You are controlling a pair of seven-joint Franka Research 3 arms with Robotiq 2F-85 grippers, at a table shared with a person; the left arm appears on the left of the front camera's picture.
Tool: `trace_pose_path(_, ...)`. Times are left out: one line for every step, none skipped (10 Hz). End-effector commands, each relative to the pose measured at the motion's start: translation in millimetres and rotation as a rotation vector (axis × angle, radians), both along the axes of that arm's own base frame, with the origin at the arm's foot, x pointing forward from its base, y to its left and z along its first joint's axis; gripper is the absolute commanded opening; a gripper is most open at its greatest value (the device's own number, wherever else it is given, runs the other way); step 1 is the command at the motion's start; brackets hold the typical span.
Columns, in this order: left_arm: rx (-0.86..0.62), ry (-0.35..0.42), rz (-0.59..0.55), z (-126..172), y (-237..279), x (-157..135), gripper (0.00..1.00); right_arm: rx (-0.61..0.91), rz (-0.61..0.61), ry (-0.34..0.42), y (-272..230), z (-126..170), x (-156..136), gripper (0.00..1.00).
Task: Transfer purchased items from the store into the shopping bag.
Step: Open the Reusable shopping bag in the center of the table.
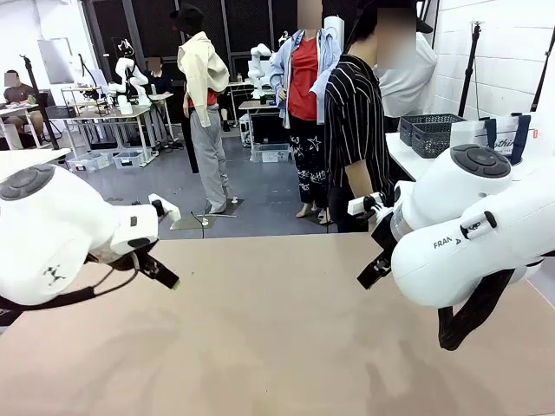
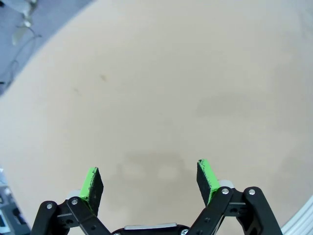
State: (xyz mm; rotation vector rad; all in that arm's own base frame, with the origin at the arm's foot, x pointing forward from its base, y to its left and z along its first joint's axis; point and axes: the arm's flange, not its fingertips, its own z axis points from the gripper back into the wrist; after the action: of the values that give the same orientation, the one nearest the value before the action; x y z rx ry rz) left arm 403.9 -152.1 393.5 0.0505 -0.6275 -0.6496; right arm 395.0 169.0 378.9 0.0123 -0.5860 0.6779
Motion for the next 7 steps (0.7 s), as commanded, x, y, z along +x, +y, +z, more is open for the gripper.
trace_pose_path(0.063,-0.158,0.068,49.8,0.5,-24.2,1.00,0.046,-0.003,-0.098,-15.0,40.2,-1.9,1.00)
trace_pose_path(0.063,-0.221,0.118,74.0,20.7,-34.2,1.00,0.104,-0.066,-0.161,-35.6,66.8,1.2,1.00)
trace_pose_path(0.050,-0.271,0.181,93.4,49.4,-48.8,1.00,0.131,-0.173,-0.219,-71.9,93.1,-0.4,1.00)
trace_pose_path(0.020,-0.291,0.258,101.4,83.2,-61.6,1.00,0.159,-0.282,-0.256,-108.5,107.4,-0.6,1.00)
trace_pose_path(-0.017,-0.289,0.343,100.3,120.2,-71.3,1.00,0.188,-0.387,-0.271,-147.3,114.2,-1.8,1.00)
trace_pose_path(-0.064,-0.264,0.419,89.9,158.6,-79.1,1.00,0.204,-0.497,-0.268,-192.3,114.1,-4.2,1.00)
trace_pose_path(-0.095,-0.244,0.472,78.9,189.0,-86.2,1.00,0.214,-0.579,-0.254,-225.5,104.8,-6.7,1.00)
